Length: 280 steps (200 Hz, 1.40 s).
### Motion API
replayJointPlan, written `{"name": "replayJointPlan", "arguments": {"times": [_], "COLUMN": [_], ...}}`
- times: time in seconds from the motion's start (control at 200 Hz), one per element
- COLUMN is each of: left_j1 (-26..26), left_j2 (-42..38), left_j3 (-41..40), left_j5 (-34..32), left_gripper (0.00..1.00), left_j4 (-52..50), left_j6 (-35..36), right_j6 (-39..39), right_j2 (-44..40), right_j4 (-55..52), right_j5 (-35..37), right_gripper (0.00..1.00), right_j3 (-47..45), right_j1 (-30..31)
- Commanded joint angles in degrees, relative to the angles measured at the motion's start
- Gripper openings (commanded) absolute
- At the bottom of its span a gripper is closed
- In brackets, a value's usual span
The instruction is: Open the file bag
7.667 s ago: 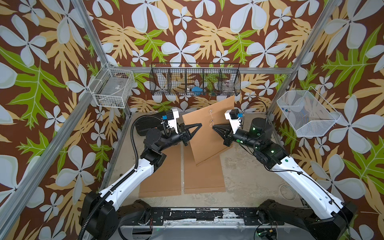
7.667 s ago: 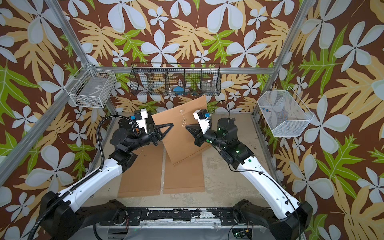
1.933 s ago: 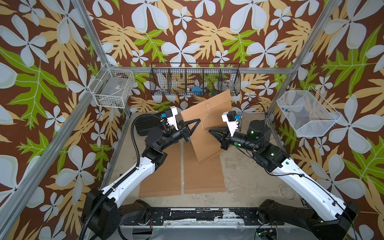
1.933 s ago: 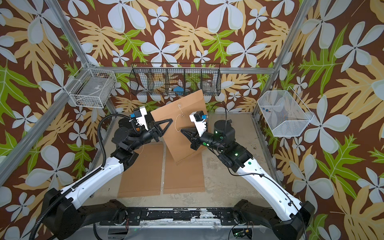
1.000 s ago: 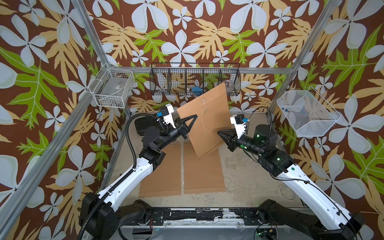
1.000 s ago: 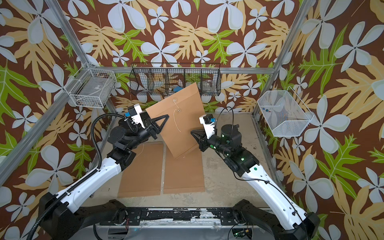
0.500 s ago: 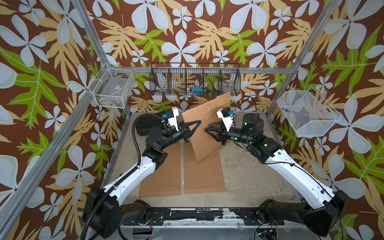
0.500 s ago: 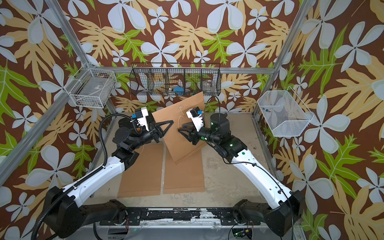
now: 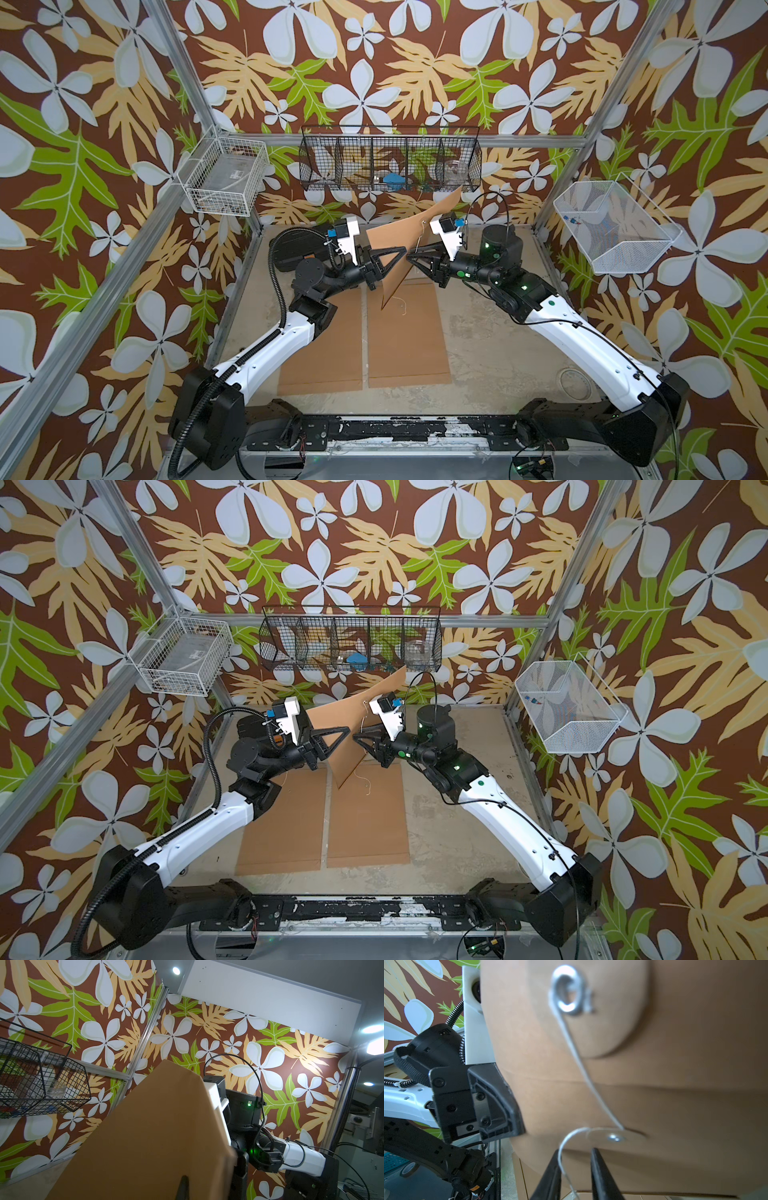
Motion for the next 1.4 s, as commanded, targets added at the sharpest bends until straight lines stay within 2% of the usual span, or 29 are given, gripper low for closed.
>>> {"name": "replayJointPlan", "arguments": {"times": [0.0,0.155,0.551,0.636,0.951,1.166,1.396], "left_j1": [0.06,0.06,0.06,0.06,0.06,0.06,0.06], "left_j2": [-0.37,-1.30,-1.79,-2.29,-5.48,-7.37,-8.41], "left_j3": [-0.09,0.58,1.49,1.06,0.66,-0.59,-1.44], "left_j5": [0.95,-1.78,-5.79,-5.99,-5.17,-6.16,-6.96], "left_gripper": [0.00,0.00,0.00,0.00,0.00,0.00,0.00], "left_j4": [3.35,0.43,2.25,1.67,-9.47,-15.31,-17.72], "left_j6": [-0.68,1.67,1.01,1.52,9.60,14.81,17.00], "right_j6": [0.73,0.58,0.88,0.85,-1.25,-3.29,-4.55], "right_j2": [-0.30,-1.79,-2.98,-3.50,-8.53,-8.76,-8.70], "right_j4": [2.94,2.48,2.35,2.39,-1.34,-4.50,-6.07], "right_j5": [0.37,0.38,0.34,3.09,11.81,14.24,14.29], "right_gripper": [0.14,0.00,0.00,0.00,0.00,0.00,0.00], "right_j3": [-0.45,-2.01,-5.62,-6.23,-5.00,-0.61,2.79], "right_j1": [0.06,0.07,0.07,0.07,-1.16,-1.24,-1.23]}}
